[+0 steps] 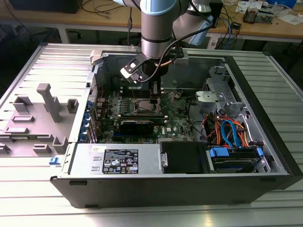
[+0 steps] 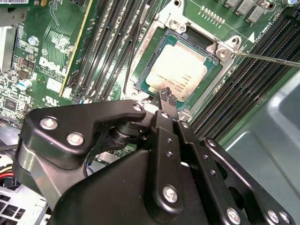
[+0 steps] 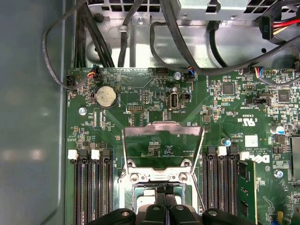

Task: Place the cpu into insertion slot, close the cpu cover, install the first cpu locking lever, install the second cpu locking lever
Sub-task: 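Close the cpu cover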

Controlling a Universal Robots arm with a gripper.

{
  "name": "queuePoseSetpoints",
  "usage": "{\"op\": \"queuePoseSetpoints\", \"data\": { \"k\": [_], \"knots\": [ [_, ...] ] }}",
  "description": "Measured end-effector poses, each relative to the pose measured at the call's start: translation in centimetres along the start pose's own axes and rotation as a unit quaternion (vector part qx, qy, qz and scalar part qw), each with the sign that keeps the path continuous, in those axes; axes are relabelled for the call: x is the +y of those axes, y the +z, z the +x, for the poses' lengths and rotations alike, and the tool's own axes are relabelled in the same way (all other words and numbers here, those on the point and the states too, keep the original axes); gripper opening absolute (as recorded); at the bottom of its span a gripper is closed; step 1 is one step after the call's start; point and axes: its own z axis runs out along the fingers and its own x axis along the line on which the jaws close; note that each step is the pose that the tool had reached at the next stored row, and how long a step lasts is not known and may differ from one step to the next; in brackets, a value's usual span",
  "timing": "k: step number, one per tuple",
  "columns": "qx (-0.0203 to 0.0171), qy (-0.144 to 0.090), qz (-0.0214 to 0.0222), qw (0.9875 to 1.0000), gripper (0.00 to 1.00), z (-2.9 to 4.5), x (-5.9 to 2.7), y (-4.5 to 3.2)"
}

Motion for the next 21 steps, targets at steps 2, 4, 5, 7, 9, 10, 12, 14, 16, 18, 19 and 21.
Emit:
{"op": "queuePoseSetpoints", "data": {
  "k": [2,4,5,7,9,10,12,14,16,18,19,21],
  "knots": [
    [0.0,0.0,0.0,1.0,0.11,0.0,0.01,-0.08],
    [0.0,0.0,0.0,1.0,0.11,-0.01,0.01,-0.28],
    [0.0,0.0,0.0,1.0,0.11,-0.03,0.02,-0.5],
    [0.0,0.0,0.0,1.0,0.11,-0.05,0.03,-0.87],
    [0.0,0.0,0.0,1.0,0.11,-0.06,0.04,-1.1],
    [0.0,0.0,0.0,1.0,0.11,-0.06,0.05,-1.17],
    [0.0002,0.0,-0.0001,1.0,0.11,-0.06,0.05,-1.25],
    [0.0001,0.0,0.0001,1.0,0.11,-0.06,0.07,-1.26],
    [0.0,0.0,0.0014,1.0,0.11,-0.07,0.07,-1.26],
    [0.0,0.0,0.0014,1.0,0.11,-0.07,0.07,-1.26],
    [0.0,0.0,0.0014,1.0,0.11,-0.07,0.07,-1.27],
    [0.0,0.0,0.0014,1.0,0.11,-0.07,0.07,-1.26]
  ]
}}
